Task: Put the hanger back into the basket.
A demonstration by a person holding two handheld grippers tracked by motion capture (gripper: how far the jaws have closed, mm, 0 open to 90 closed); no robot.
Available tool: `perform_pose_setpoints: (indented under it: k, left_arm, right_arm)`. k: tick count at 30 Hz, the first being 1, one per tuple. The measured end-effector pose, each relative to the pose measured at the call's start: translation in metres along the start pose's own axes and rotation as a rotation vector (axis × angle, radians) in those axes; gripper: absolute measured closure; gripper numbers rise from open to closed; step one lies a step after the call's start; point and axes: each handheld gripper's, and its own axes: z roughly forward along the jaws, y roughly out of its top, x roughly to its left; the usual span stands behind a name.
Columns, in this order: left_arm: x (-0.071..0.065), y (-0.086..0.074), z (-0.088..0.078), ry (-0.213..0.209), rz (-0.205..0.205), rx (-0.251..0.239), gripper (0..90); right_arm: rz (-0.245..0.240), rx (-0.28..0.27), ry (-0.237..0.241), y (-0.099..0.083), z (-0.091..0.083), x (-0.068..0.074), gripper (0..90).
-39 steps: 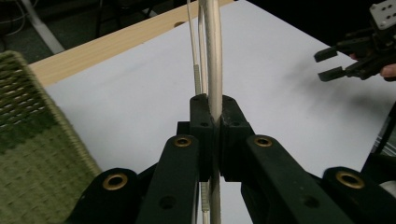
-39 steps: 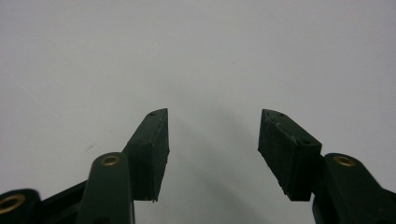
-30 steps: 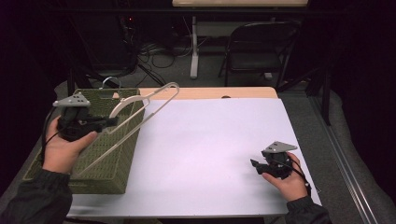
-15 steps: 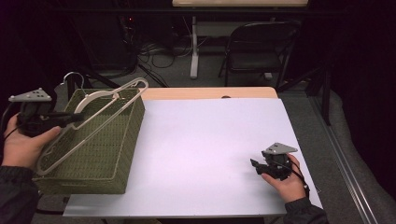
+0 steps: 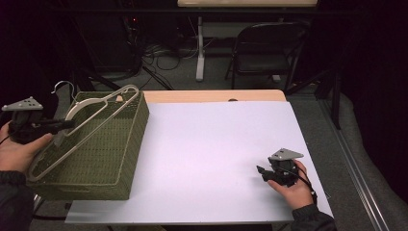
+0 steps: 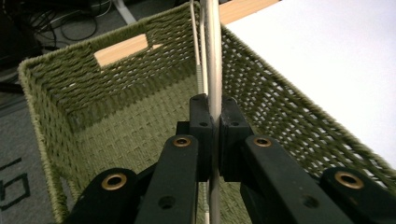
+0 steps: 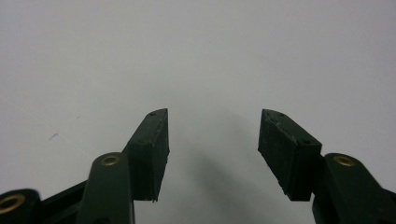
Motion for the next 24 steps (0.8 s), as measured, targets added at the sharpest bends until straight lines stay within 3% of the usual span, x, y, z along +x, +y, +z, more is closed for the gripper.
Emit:
perform_pose_setpoints:
  k: [5,14,24]
  left_arm:
    - [0.009,-0.009,0.003,-0.022,-0.028,-0.014,86.7]
    - [0.016,-0.031,0.018,-0.049,-0.059,0.024,86.7]
    - [0.011,-0.052,0.058,-0.09,-0.059,0.135,86.6]
  right_arm:
    - [0.0,-0.003,0.002,-0.001,-0.001,-0.001,42.5]
    - [0.005,-0.001,0.001,-0.003,0.0,-0.002,42.5]
    - [-0.004,0.02,0.008,-0.004,0.001,-0.002,42.5]
